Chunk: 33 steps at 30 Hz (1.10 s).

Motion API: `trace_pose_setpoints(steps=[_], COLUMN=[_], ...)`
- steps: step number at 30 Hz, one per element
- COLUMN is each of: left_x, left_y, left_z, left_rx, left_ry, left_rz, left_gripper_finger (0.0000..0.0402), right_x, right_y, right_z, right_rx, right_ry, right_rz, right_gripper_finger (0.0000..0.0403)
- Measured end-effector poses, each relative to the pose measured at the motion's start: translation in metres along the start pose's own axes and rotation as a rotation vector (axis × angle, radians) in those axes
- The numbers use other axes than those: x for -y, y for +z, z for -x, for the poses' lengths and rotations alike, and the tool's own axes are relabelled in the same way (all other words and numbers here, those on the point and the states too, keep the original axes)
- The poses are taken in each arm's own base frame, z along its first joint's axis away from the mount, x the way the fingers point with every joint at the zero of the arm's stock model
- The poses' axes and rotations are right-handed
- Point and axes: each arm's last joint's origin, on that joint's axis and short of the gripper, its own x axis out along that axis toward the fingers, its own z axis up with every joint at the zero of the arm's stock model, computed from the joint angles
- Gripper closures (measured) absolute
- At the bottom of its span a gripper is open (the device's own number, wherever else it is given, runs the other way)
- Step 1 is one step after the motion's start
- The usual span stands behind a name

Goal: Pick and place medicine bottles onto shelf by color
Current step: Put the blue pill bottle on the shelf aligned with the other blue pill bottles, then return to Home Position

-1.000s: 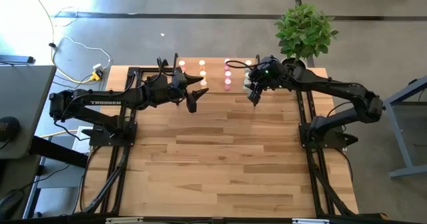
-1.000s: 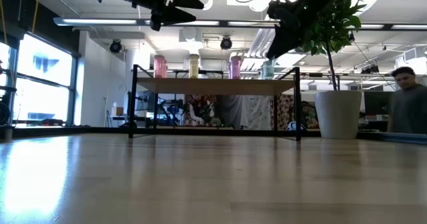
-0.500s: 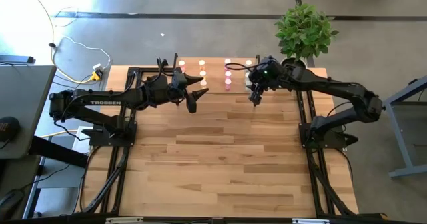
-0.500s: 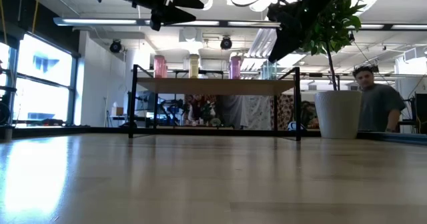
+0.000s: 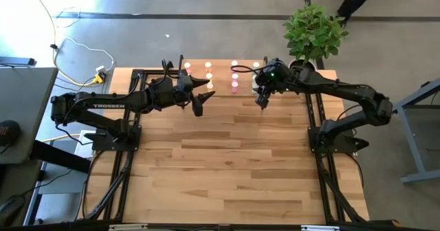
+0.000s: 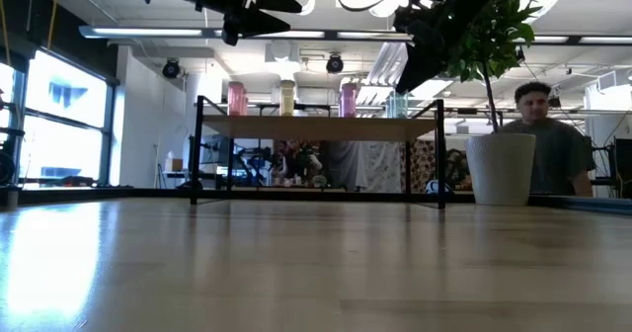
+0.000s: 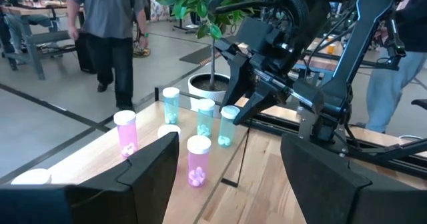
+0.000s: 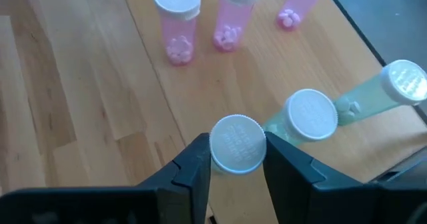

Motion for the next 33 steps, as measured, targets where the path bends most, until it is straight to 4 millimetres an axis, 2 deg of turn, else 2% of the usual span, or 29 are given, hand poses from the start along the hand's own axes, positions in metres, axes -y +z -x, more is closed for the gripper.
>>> trace_pose_setpoints(steps=[13,33], left_x=[0.0000,0.0000], left_y=[-0.0001,-0.0001], left_z=[-0.0001,-0.0001], left_rx=[-0.001,-0.001], left_ry=[0.000,0.000], left_rz=[0.000,0.000], left_gripper_finger=[0.0147,0.0147], right_x=[0.0003,0.0011], right_y=[-0.0008,0.0024], right_z=[-0.0004,0.0070], right_rx=[-0.009,0.043], right_ry=[-0.008,-0.011], right_rz=[0.000,-0.015], right_gripper_finger=[0.0253,0.0251])
